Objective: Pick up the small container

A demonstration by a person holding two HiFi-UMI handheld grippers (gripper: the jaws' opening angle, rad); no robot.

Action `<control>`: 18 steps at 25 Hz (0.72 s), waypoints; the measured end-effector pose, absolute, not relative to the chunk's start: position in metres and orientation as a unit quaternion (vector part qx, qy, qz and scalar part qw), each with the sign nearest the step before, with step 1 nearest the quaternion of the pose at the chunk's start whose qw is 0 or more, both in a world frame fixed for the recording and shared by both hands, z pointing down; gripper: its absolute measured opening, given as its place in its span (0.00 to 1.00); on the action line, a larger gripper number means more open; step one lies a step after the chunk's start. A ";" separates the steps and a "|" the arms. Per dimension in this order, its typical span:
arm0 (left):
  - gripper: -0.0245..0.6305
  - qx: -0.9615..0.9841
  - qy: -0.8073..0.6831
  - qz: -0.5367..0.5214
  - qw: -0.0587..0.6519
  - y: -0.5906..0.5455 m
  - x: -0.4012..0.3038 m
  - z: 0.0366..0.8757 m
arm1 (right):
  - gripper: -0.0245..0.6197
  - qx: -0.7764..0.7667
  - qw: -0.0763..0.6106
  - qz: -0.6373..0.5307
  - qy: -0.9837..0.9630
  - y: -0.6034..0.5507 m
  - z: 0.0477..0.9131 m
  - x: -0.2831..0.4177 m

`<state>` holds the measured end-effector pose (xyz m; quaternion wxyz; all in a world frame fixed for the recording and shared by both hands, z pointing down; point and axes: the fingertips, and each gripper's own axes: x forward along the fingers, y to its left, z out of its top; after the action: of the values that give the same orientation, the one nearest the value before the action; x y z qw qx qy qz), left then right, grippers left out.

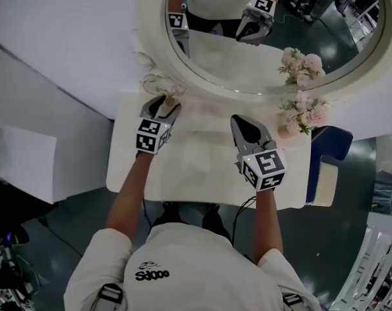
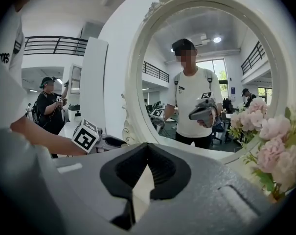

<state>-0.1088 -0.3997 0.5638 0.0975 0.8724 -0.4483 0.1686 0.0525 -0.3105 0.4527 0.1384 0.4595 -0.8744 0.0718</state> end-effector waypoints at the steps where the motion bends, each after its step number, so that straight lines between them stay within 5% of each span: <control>1: 0.41 0.870 -0.451 0.172 0.102 -0.402 -0.109 0.570 | 0.04 0.461 0.140 0.075 -0.873 -0.312 0.455 0.054; 18: 0.27 0.861 -0.468 0.179 0.089 -0.413 -0.111 0.583 | 0.04 0.487 0.141 0.087 -0.857 -0.307 0.461 0.077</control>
<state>-0.1107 -0.4125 0.5830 0.0886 0.8607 -0.4684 0.1788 0.0771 -0.3072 0.4606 0.1413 0.4871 -0.8574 0.0872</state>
